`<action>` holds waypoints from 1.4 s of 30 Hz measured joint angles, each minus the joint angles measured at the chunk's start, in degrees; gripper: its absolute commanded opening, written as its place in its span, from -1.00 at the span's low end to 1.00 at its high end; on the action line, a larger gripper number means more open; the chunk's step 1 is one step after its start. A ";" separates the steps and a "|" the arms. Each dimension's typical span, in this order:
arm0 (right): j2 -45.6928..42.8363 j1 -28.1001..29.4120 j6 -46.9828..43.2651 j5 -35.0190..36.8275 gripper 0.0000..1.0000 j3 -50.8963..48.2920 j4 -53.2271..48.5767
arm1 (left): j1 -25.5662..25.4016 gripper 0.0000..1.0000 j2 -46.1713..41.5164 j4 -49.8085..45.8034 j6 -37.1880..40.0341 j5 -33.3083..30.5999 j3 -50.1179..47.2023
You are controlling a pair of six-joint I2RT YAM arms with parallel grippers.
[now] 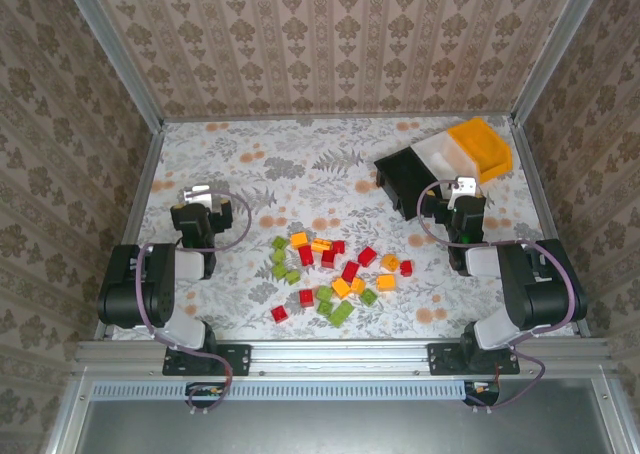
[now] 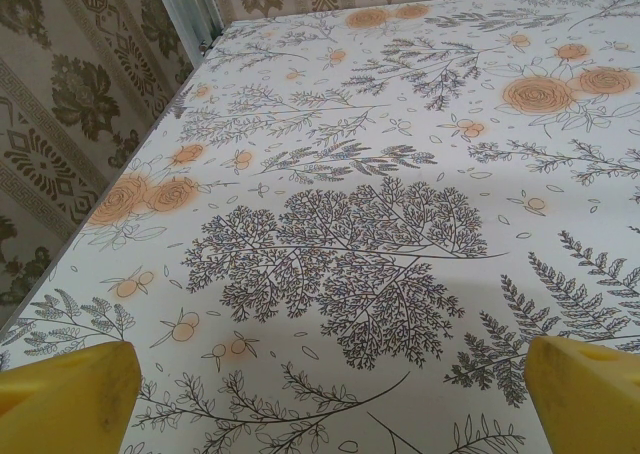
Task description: Sort the legos into containers by color
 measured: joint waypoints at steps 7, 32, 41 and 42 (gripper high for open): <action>0.00 0.00 0.00 0.00 1.00 0.00 0.00 | 0.00 0.99 0.00 0.00 0.00 0.00 0.00; -11.82 1.53 2.64 4.61 1.00 12.70 -23.52 | -4.50 1.00 -15.98 -12.96 -0.59 -6.54 5.81; -3.72 0.76 21.00 15.47 0.98 32.70 -46.40 | -0.15 1.00 -23.67 -18.21 -23.71 -7.87 8.02; -2.99 0.33 21.53 14.32 0.96 33.16 -47.21 | 1.40 1.00 -24.83 -20.50 -27.80 -6.84 8.39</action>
